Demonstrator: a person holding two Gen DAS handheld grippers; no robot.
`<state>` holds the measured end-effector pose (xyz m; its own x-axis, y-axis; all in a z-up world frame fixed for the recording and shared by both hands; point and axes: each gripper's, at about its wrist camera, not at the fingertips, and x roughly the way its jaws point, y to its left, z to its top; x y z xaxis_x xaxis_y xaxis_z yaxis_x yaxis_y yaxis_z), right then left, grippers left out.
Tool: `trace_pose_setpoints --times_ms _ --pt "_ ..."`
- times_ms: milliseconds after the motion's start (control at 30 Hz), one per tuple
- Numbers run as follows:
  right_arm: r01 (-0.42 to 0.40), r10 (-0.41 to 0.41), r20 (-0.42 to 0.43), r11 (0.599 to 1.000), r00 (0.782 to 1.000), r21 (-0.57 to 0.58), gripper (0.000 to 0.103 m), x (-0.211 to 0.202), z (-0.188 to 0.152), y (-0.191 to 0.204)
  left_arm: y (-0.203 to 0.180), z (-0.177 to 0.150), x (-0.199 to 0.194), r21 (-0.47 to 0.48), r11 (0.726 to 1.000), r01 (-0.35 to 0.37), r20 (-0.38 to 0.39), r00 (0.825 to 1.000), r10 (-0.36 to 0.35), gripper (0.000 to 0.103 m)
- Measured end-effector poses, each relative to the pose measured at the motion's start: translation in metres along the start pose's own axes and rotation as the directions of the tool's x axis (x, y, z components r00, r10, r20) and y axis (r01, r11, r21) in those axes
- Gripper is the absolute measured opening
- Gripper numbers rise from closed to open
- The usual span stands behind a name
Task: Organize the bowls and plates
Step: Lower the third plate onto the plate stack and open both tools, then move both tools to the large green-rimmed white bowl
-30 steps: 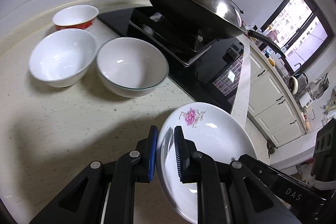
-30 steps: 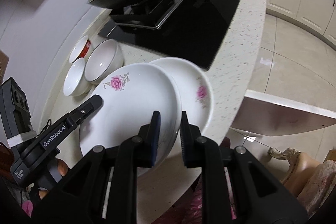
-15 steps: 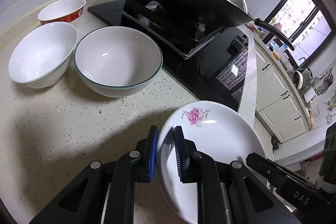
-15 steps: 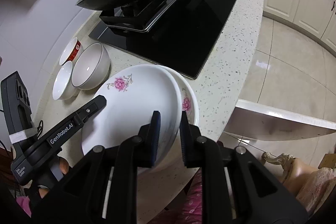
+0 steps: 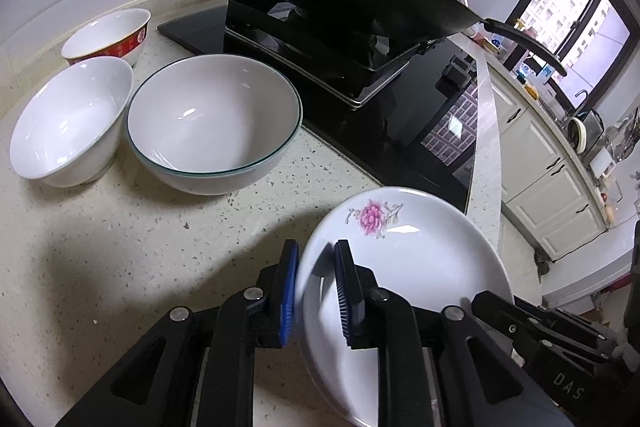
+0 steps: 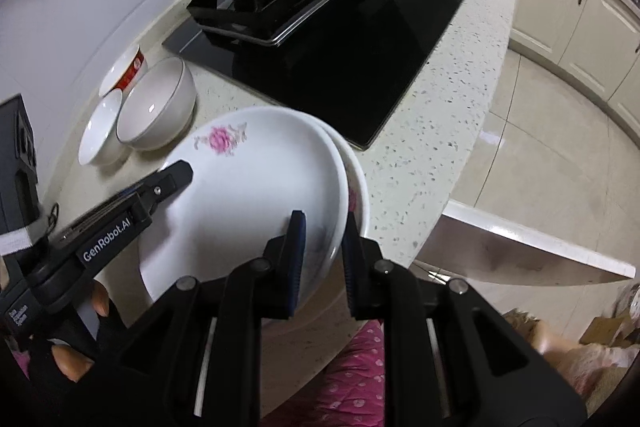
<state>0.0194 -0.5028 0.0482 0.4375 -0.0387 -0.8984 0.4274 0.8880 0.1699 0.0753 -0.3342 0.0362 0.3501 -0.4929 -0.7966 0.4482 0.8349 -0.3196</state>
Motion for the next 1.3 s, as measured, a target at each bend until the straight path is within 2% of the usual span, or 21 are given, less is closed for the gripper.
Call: trace_pose_setpoints --times_ms 233,267,300,333,367,433,533,600,667,767,867,967,1067,1133,1300 --pt "0.085 -0.082 0.036 0.993 0.996 -0.087 0.026 -0.005 0.002 0.012 -0.002 -0.001 0.002 0.032 1.0 -0.001 0.022 1.0 0.0 0.025" --pt "0.113 -0.107 0.052 0.988 0.993 -0.106 0.029 -0.007 0.003 0.015 -0.004 -0.001 0.0 0.05 0.999 -0.007 0.044 0.999 0.005 0.026" --pt "0.131 -0.123 0.066 0.984 0.99 -0.119 0.039 -0.008 0.003 0.016 -0.006 0.0 -0.002 0.066 0.998 -0.014 0.058 0.998 0.01 0.028" --pt "0.133 -0.123 0.082 0.982 0.989 -0.132 0.049 -0.01 0.004 0.017 -0.008 0.001 -0.005 0.08 0.997 -0.019 0.069 0.998 0.014 0.035" --pt "0.121 -0.109 0.091 0.982 0.99 -0.143 0.051 -0.012 0.004 0.019 -0.009 0.001 -0.007 0.092 0.995 -0.03 0.08 0.996 0.023 0.043" --pt "0.122 -0.108 0.098 0.981 0.989 -0.151 0.052 -0.013 0.006 0.021 -0.008 0.003 -0.009 0.094 0.994 -0.048 0.086 0.995 0.04 0.047" --pt "0.118 -0.102 0.119 0.984 0.988 -0.132 0.052 -0.02 0.01 0.021 0.006 0.004 -0.015 0.039 0.998 -0.047 0.07 0.997 0.045 0.047" --pt "0.096 -0.082 0.154 0.992 0.985 -0.082 0.052 -0.033 0.014 0.014 0.021 0.004 -0.024 -0.009 0.999 -0.054 0.072 0.996 0.054 0.048" --pt "0.055 -0.048 0.191 0.998 0.98 -0.029 0.053 -0.047 0.018 0.003 0.044 0.0 -0.039 -0.068 0.996 -0.061 0.083 0.994 0.066 0.057" --pt "-0.034 0.026 0.293 0.999 0.956 0.023 0.058 -0.078 0.018 -0.016 0.076 -0.009 -0.059 -0.126 0.988 -0.085 0.095 0.991 0.097 0.063" --pt "-0.109 0.103 0.35 0.994 0.931 -0.002 0.061 -0.098 0.007 -0.018 0.101 -0.022 -0.073 -0.167 0.98 -0.11 0.1 0.987 0.128 0.065" --pt "-0.13 0.145 0.322 0.989 0.936 -0.068 0.066 -0.102 -0.009 -0.003 0.125 -0.04 -0.082 -0.239 0.964 -0.113 0.093 0.986 0.138 0.066" --pt "-0.167 0.195 0.225 0.976 0.955 -0.139 0.067 -0.092 -0.028 0.017 0.137 -0.053 -0.084 -0.288 0.952 -0.101 0.072 0.989 0.127 0.067" --pt "-0.162 0.19 0.168 0.972 0.967 -0.17 0.067 -0.081 -0.041 0.034 0.139 -0.059 -0.082 -0.292 0.952 -0.09 0.058 0.992 0.112 0.067" --pt "-0.186 0.203 0.095 0.97 0.975 -0.158 0.067 -0.056 -0.045 0.043 0.136 -0.058 -0.074 -0.288 0.956 -0.047 0.038 0.997 0.06 0.067"
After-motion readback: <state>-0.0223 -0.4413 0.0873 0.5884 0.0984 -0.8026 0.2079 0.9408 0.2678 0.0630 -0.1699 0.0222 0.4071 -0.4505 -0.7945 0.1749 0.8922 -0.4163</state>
